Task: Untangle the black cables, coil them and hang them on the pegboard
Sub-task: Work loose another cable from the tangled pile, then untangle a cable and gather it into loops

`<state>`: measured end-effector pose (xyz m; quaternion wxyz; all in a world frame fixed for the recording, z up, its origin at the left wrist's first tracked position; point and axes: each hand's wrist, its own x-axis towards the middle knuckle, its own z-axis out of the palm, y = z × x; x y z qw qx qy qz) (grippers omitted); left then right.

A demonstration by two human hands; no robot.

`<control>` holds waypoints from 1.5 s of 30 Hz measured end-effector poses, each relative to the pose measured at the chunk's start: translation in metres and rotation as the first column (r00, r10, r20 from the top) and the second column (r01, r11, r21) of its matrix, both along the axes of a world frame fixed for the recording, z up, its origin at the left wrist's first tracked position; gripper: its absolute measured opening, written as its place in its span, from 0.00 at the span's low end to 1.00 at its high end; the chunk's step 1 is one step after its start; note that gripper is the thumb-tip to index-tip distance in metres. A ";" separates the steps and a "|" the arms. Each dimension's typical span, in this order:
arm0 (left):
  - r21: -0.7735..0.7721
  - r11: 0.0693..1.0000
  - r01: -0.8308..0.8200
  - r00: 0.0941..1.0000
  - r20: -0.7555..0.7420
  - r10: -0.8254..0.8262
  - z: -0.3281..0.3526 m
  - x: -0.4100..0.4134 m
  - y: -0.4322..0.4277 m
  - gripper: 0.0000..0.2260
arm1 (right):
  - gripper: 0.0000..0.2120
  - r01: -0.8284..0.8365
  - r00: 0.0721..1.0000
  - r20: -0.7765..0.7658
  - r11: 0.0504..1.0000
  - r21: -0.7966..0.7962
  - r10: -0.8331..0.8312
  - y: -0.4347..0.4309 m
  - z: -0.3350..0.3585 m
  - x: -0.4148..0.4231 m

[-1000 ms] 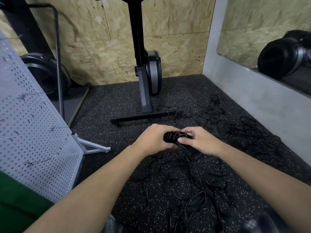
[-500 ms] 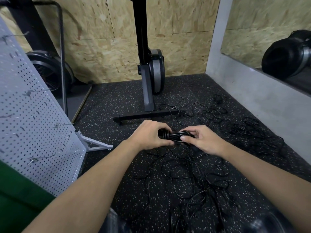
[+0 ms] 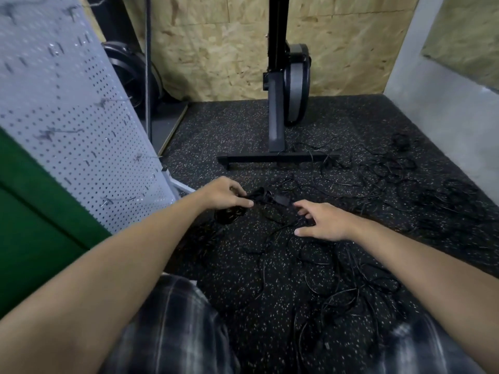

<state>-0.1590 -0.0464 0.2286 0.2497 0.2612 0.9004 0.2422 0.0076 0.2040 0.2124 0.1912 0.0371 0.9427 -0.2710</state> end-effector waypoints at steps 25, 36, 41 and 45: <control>-0.190 0.874 -0.448 0.886 0.038 0.462 -0.251 -0.063 -0.049 0.23 | 0.34 -0.076 0.989 0.135 0.993 0.094 0.063 -0.063 -0.119 -0.109; -0.413 0.881 -0.230 0.920 -0.389 0.057 -0.303 -0.053 -0.050 0.34 | 0.33 -0.002 0.964 0.261 0.984 0.176 -0.044 -0.035 -0.169 -0.093; -0.262 0.964 -0.036 0.935 -0.349 -0.060 -0.299 -0.036 -0.041 0.26 | 0.32 0.050 0.959 0.267 0.983 0.176 -0.097 -0.036 -0.173 -0.074; -0.192 0.971 0.141 0.985 -0.069 -0.157 -0.293 -0.015 -0.030 0.19 | 0.32 0.066 0.948 0.294 0.978 0.197 -0.123 -0.031 -0.175 -0.044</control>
